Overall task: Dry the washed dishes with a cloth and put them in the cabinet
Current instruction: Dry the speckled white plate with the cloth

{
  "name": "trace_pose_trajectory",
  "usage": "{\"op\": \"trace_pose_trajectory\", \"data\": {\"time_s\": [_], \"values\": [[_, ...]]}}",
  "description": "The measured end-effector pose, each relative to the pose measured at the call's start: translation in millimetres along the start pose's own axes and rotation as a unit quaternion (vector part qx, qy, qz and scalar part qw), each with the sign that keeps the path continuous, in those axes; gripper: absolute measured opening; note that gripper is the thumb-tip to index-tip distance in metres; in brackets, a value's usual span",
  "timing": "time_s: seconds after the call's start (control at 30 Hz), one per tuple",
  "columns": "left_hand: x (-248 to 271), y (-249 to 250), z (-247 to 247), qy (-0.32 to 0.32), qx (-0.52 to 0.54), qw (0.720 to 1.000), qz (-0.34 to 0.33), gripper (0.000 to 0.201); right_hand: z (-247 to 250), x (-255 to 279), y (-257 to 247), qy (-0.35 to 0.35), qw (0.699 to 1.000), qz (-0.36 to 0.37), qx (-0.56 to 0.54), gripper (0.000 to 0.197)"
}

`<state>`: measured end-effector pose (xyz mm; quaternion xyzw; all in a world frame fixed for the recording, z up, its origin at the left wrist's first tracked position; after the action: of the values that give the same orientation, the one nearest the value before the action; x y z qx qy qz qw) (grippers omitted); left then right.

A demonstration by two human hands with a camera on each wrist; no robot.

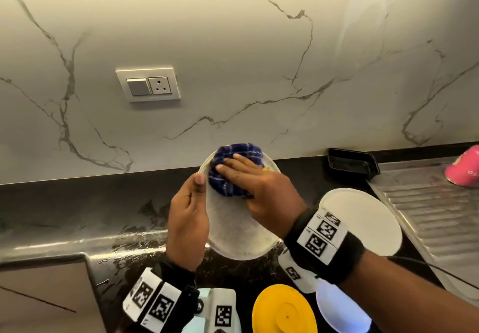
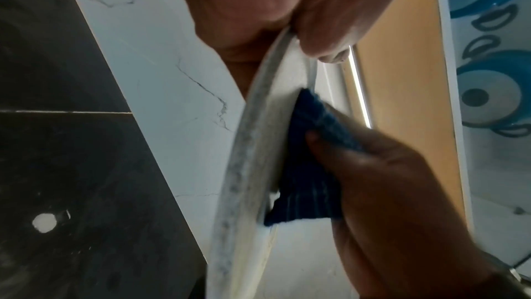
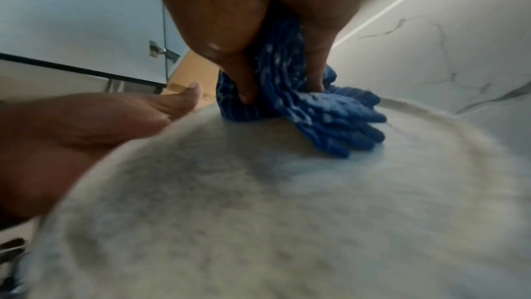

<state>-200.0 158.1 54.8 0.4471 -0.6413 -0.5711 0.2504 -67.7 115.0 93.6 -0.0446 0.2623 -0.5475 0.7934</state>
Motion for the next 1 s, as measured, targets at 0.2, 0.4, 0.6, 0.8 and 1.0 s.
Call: {"op": "trace_pose_trajectory", "data": {"time_s": [0.2,0.4,0.6,0.8,1.0], "values": [[0.4,-4.5,18.9,0.066,0.034,0.997,0.023,0.044,-23.8,9.0,-52.3,-0.107,0.981,0.149,0.065,0.040],[5.9,-7.1,35.1,0.130,0.003,0.991,0.001,0.035,-43.7,62.6,-24.6,-0.189,0.966,0.144,0.099,0.055],[4.4,3.6,29.7,0.083,-0.079,0.993,-0.018,0.036,-8.8,51.3,33.6,-0.108,0.986,0.035,0.123,0.056],[5.6,3.4,7.5,0.030,-0.125,0.992,-0.008,0.038,11.9,-2.7,14.7,-0.011,0.997,0.003,0.075,0.058],[2.0,10.1,16.4,0.029,-0.137,0.990,-0.024,0.038,-13.9,-12.0,-30.4,-0.070,0.992,0.078,0.076,0.054]]}}
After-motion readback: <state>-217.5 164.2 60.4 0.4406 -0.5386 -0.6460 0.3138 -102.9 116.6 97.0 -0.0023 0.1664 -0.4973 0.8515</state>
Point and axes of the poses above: each hand's wrist, its own x-axis away from the middle knuckle, its own z-axis out of the back of the hand, y = z × x, the point moved 7 cm from there along -x, towards the middle knuckle, and after that the axes turned 13 degrees about -y, right-handed, at the moved point
